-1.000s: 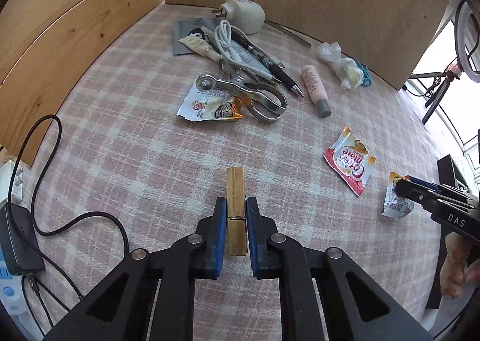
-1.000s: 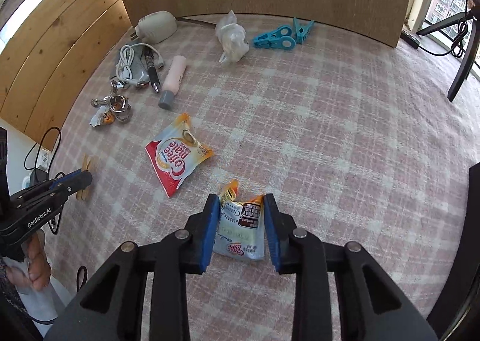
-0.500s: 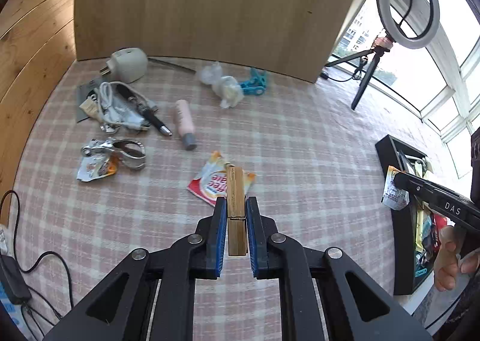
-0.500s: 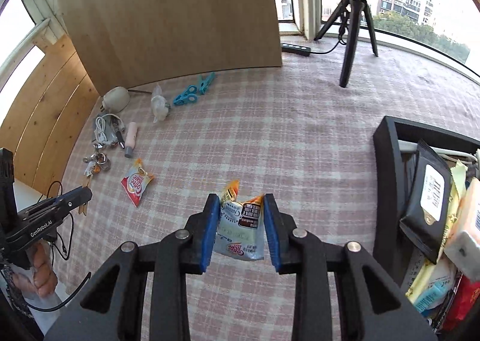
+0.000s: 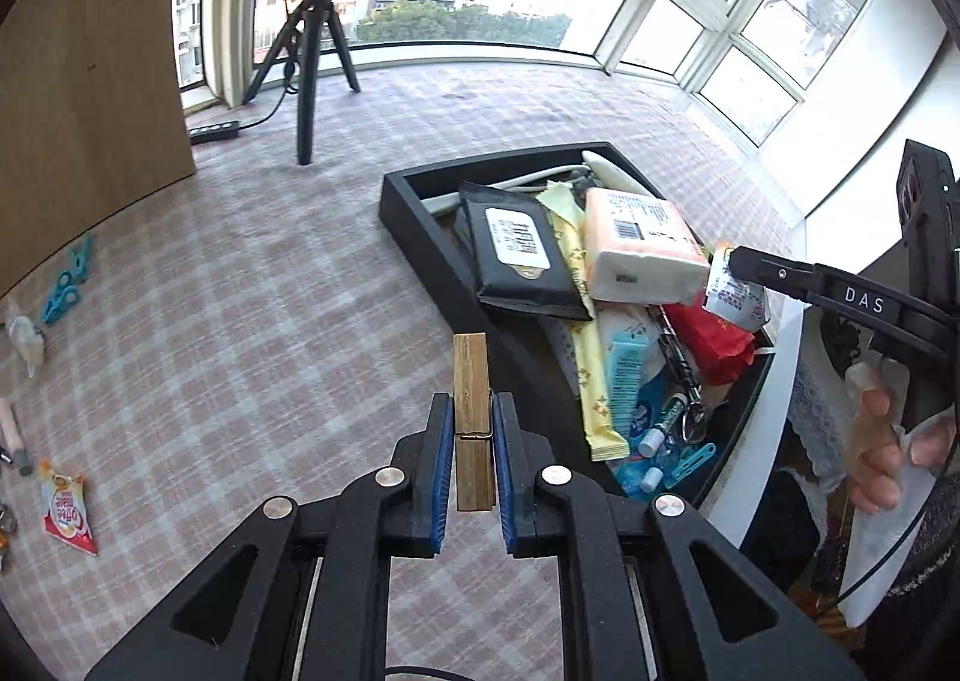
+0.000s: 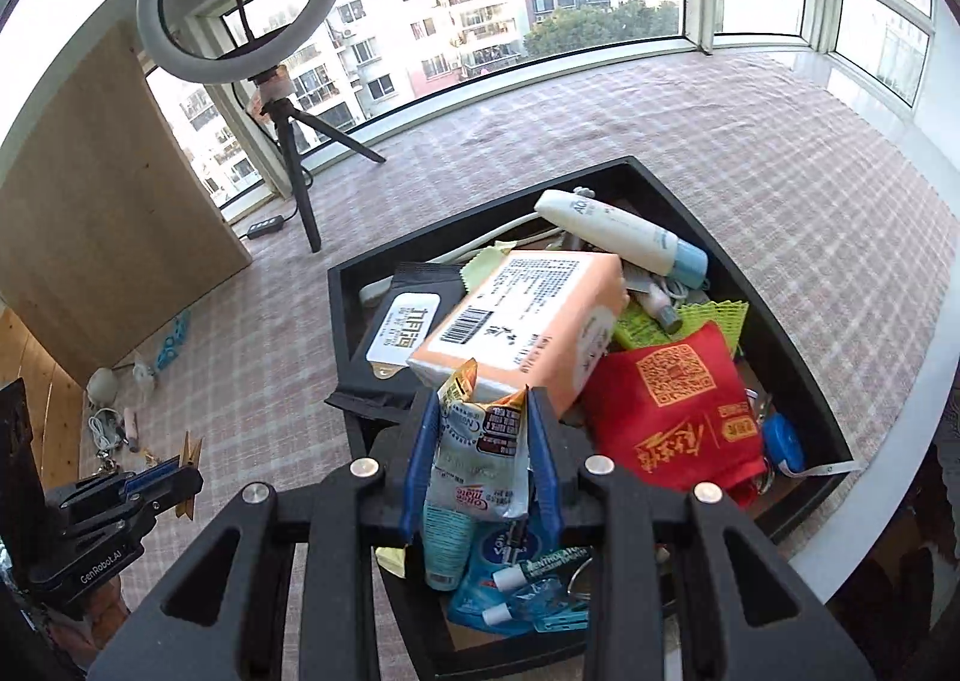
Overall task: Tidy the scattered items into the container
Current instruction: 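Carry the clothespin and sachet over the black tray and open both tools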
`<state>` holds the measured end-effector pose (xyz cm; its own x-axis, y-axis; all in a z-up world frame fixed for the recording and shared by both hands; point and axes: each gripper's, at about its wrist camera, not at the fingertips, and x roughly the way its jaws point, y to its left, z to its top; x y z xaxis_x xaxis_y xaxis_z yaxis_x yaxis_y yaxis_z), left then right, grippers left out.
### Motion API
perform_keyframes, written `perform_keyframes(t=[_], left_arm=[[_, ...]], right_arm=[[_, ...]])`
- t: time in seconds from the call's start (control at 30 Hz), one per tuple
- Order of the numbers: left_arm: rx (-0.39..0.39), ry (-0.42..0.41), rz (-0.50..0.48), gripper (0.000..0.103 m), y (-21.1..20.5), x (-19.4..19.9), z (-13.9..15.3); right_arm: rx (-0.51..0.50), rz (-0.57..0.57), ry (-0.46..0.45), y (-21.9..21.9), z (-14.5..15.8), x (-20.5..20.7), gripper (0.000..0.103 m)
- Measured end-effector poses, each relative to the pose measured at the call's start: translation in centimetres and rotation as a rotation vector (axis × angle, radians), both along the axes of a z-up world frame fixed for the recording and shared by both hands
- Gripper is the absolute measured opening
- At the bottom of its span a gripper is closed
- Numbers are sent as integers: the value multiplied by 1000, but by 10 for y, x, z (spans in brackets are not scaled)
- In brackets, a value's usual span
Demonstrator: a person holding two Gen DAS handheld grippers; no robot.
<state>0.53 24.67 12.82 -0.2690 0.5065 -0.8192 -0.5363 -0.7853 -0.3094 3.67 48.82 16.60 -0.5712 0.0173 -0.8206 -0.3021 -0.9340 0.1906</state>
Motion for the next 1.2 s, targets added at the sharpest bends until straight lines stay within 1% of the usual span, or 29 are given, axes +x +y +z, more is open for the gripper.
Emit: perform_keyframes(t=[0.1, 0.2, 0.37, 0.43, 0.47, 0.5, 0.53, 0.6, 0.7, 0.9, 1.2], left_arm=[[2, -9, -104, 12, 40, 16, 1], [-10, -9, -181, 12, 70, 32, 0], [-31, -12, -257, 12, 102, 48, -4], [-36, -12, -294, 12, 112, 53, -5], [-45, -2, -297, 21, 116, 55, -5], [-64, 10, -283, 31, 118, 56, -5], [-67, 18, -270, 47, 118, 56, -5], [-57, 15, -260, 48, 115, 56, -4], [-68, 34, -240, 46, 109, 55, -3], [-81, 64, -199, 45, 91, 48, 0], [-82, 39, -45, 45, 43, 18, -5]], right_arm=[[-24, -50, -14, 24, -2, 18, 29], [-15, -68, -28, 32, -5, 34, 29], [-34, -71, -56, 35, -13, 50, 29], [-58, -52, -70, 35, -19, 51, 30], [-80, -37, -66, 35, -21, 51, 31], [-87, -41, -67, 35, -21, 51, 34], [-81, -54, -76, 34, -21, 51, 41], [-88, -60, -64, 35, -20, 50, 47], [-82, -60, -46, 34, -14, 49, 49], [-76, -34, -44, 26, -12, 38, 49], [-59, 61, -57, -6, -14, 6, 49]])
